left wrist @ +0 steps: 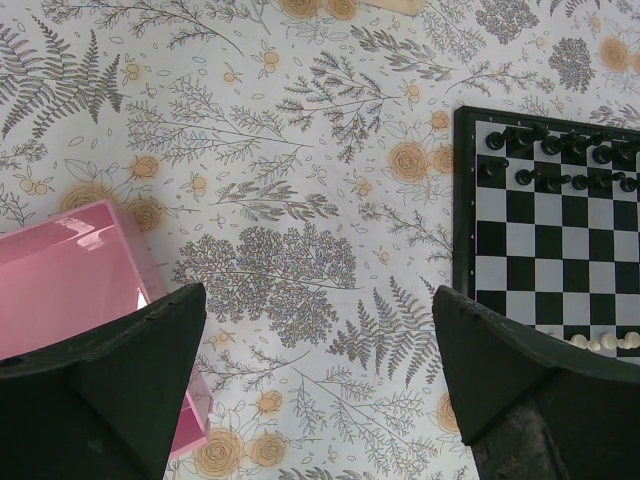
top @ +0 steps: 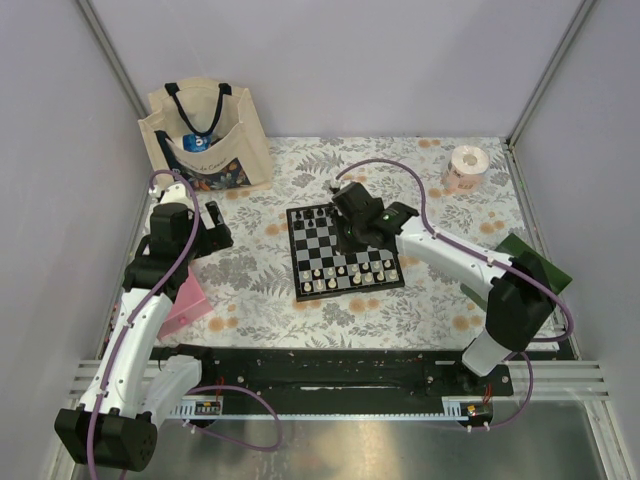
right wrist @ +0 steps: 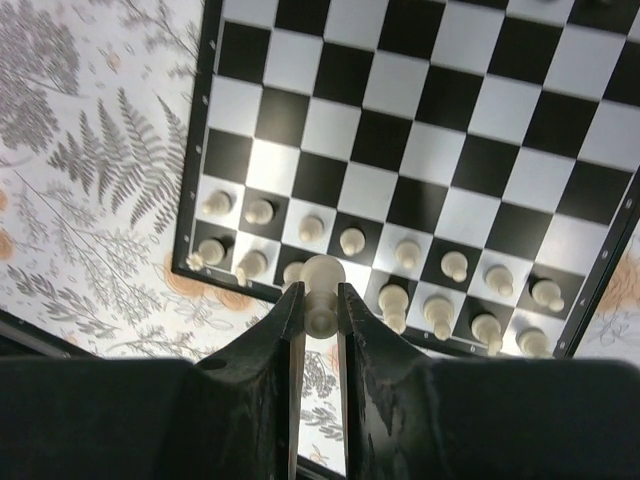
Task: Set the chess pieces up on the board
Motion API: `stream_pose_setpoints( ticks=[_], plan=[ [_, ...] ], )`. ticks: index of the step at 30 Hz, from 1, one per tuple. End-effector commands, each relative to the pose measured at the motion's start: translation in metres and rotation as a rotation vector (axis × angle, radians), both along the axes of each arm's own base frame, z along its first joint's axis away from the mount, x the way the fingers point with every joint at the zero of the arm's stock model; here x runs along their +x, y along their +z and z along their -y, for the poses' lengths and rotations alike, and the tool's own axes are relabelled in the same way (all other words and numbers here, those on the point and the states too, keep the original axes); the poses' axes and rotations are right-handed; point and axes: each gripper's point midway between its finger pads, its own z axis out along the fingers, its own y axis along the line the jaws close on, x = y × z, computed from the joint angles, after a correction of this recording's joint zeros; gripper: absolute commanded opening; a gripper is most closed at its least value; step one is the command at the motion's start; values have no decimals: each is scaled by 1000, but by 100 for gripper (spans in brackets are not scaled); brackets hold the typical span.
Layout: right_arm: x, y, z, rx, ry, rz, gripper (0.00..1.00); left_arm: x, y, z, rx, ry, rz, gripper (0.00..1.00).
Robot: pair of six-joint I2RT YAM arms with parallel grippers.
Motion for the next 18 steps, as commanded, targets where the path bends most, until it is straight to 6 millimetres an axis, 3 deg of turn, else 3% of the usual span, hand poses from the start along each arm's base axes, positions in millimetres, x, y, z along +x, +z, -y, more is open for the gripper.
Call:
stream_pose_setpoints(
  ticks=[1, 7, 18],
  plan=[
    [-14, -4, 3, 42, -14, -30, 12, 6, 7, 1, -6, -7, 41, 99],
    [-28, -16, 7, 15, 3, -64, 12, 6, 7, 1, -9, -9, 39, 99],
    [-34, -19, 4, -15, 26, -71, 11, 6, 8, 1, -8, -10, 42, 99]
  ],
)
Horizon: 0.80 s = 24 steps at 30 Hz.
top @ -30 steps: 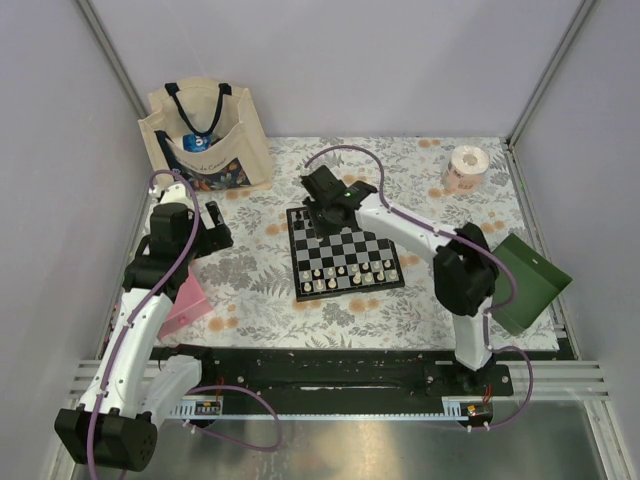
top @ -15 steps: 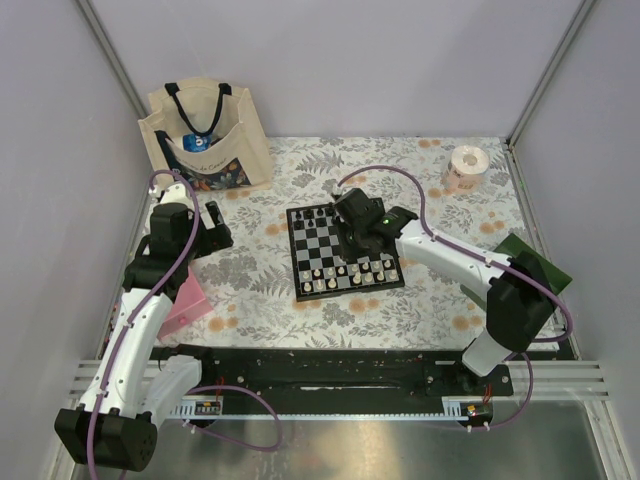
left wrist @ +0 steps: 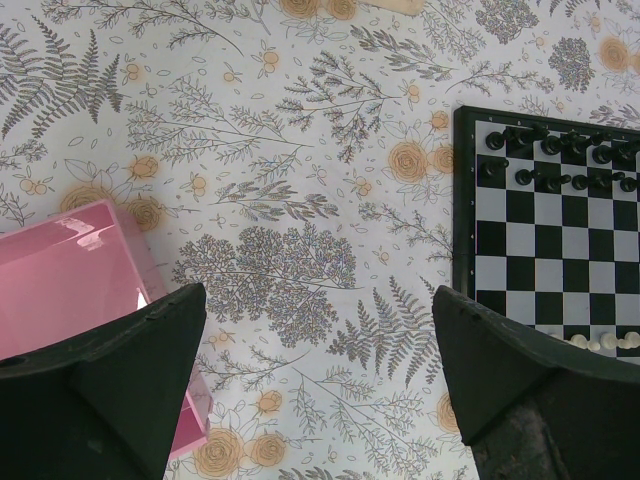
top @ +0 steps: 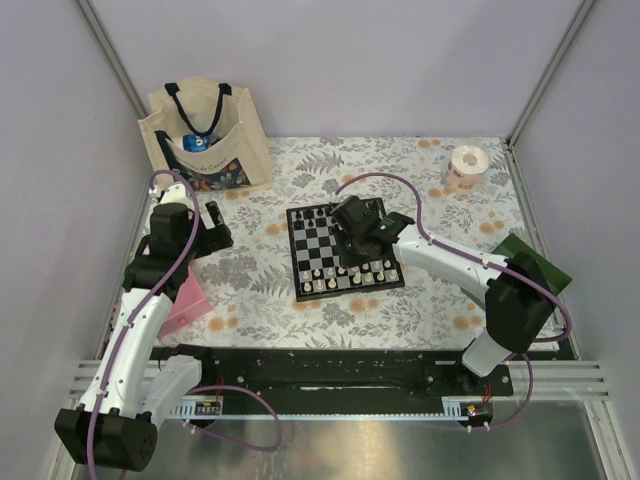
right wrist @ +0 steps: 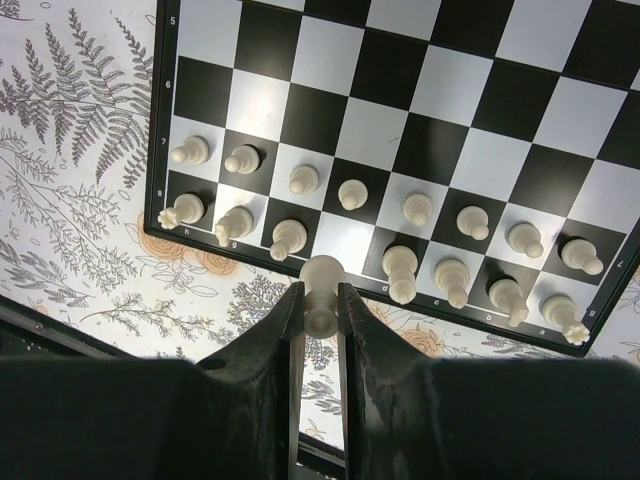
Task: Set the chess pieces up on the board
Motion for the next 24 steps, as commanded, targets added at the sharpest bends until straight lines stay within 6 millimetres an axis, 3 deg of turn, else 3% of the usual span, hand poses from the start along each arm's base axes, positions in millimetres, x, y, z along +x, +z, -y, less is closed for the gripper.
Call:
stream_pose_setpoints(
  ticks=[1, 18, 24],
  plan=[
    [-2, 17, -5, 32, 11, 26, 11, 6, 7, 1, -7, -9, 39, 99],
    [-2, 27, -1, 48, 4, 52, 11, 6, 7, 2, -5, -11, 37, 99],
    [-6, 20, -1, 40, 7, 33, 10, 6, 9, 1, -7, -8, 47, 99]
  ],
)
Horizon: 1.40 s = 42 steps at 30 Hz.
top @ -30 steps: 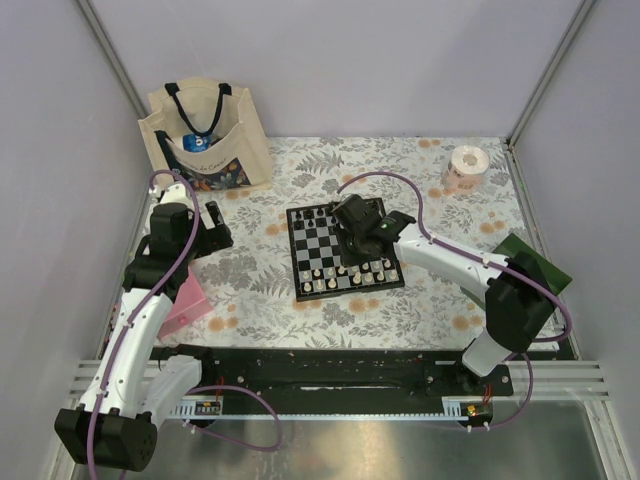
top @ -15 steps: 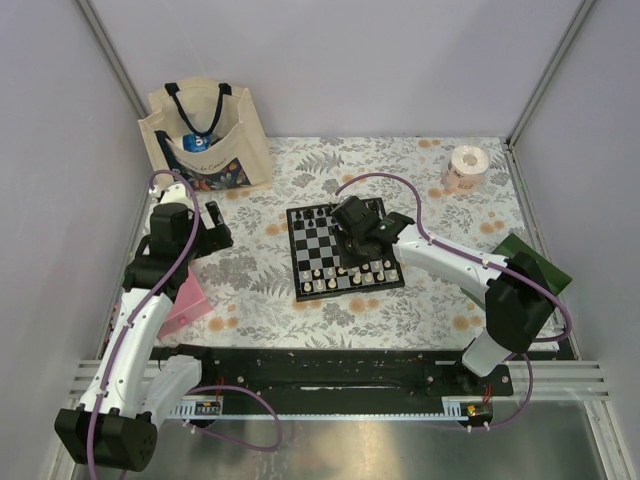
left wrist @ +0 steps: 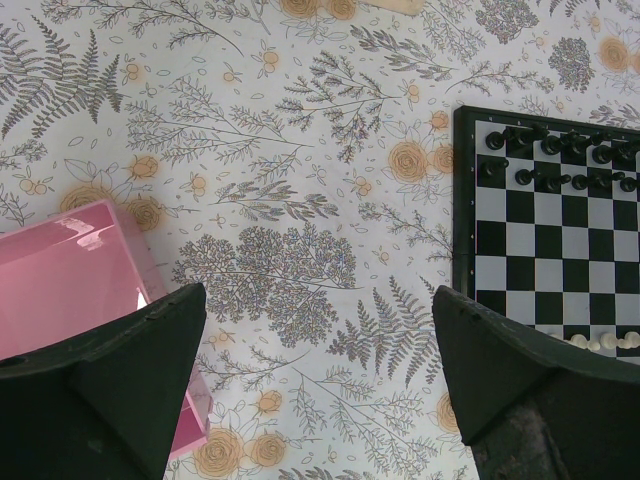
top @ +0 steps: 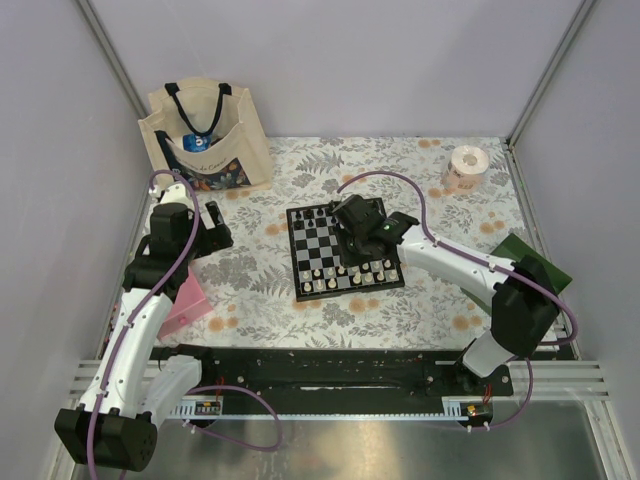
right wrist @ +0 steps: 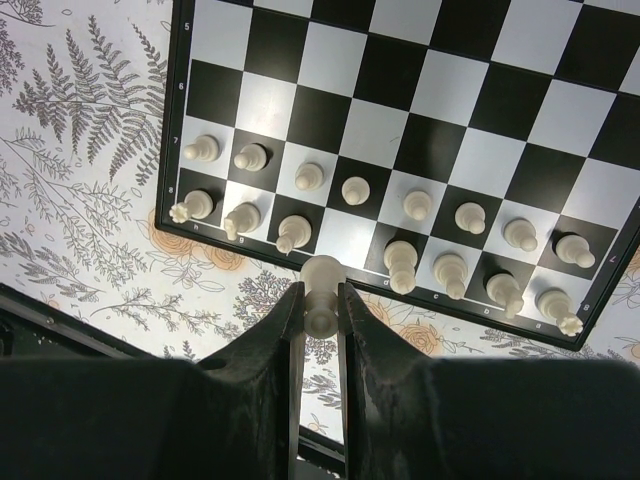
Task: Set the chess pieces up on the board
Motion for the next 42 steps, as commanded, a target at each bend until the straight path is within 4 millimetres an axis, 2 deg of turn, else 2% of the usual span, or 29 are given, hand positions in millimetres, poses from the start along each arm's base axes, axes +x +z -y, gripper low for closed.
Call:
stream_pose_setpoints(
  ticks=[1, 19, 27, 42],
  plan=[
    [-5, 9, -1, 22, 4, 14, 10, 5, 8, 0, -5, -5, 44, 99],
    [-16, -19, -15, -45, 47, -25, 10, 6, 6, 1, -4, -8, 37, 99],
    [-22, -45, -3, -132, 38, -50, 10, 6, 7, 1, -7, -9, 40, 99],
    [-15, -61, -7, -145, 25, -42, 9, 6, 8, 1, -6, -9, 43, 99]
  ],
)
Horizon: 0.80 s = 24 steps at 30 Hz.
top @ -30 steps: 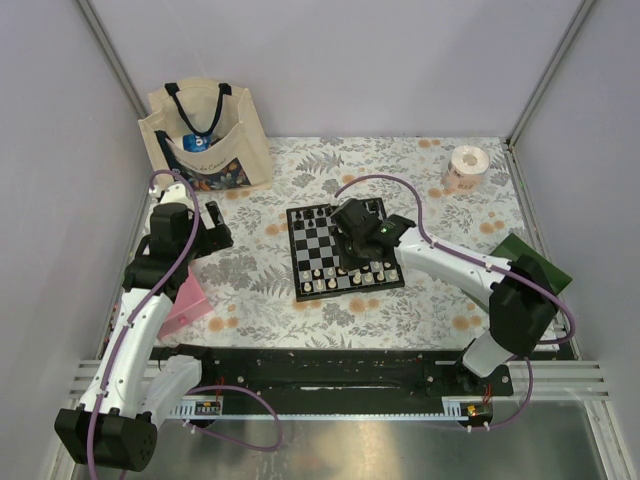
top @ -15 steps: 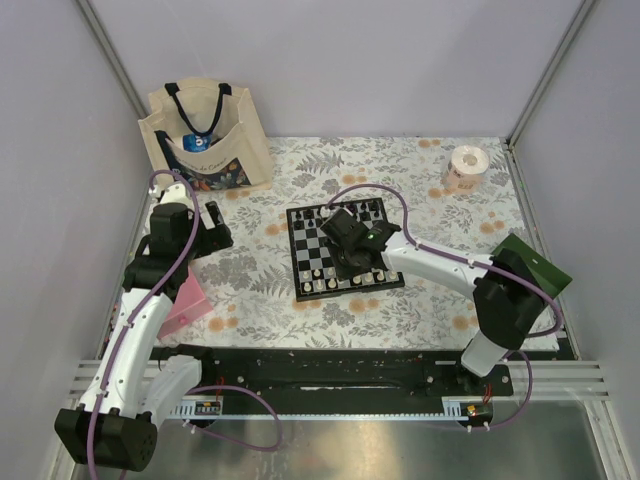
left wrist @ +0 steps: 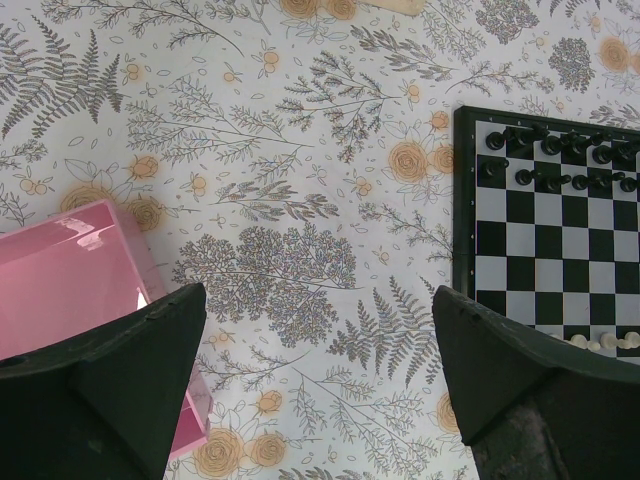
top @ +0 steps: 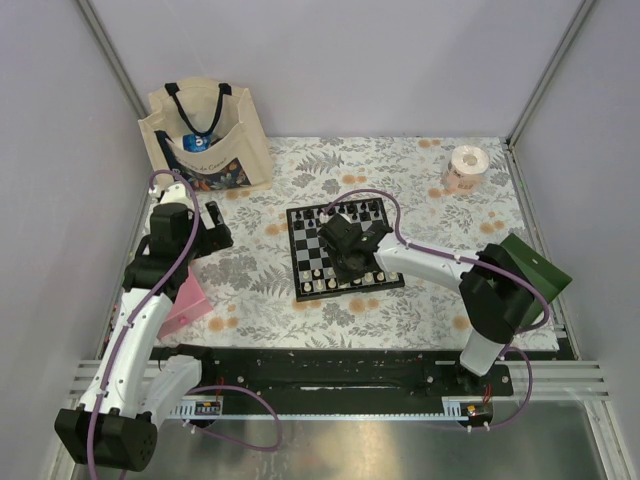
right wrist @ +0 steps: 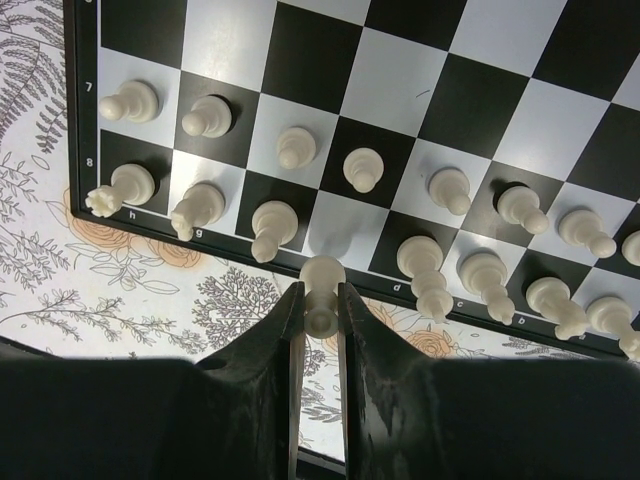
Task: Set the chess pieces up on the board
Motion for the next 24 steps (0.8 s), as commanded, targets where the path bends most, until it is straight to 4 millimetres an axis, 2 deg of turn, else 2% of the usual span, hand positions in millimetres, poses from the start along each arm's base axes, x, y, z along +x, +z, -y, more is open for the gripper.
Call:
stream_pose_setpoints(
  ticks=[1, 24],
  plan=[
    [9, -2, -2, -10, -27, 50, 10, 6, 8, 1, -6, -8, 40, 99],
    [17, -14, -1, -30, -46, 72, 14, 6, 6, 2, -7, -11, 36, 99]
  ],
)
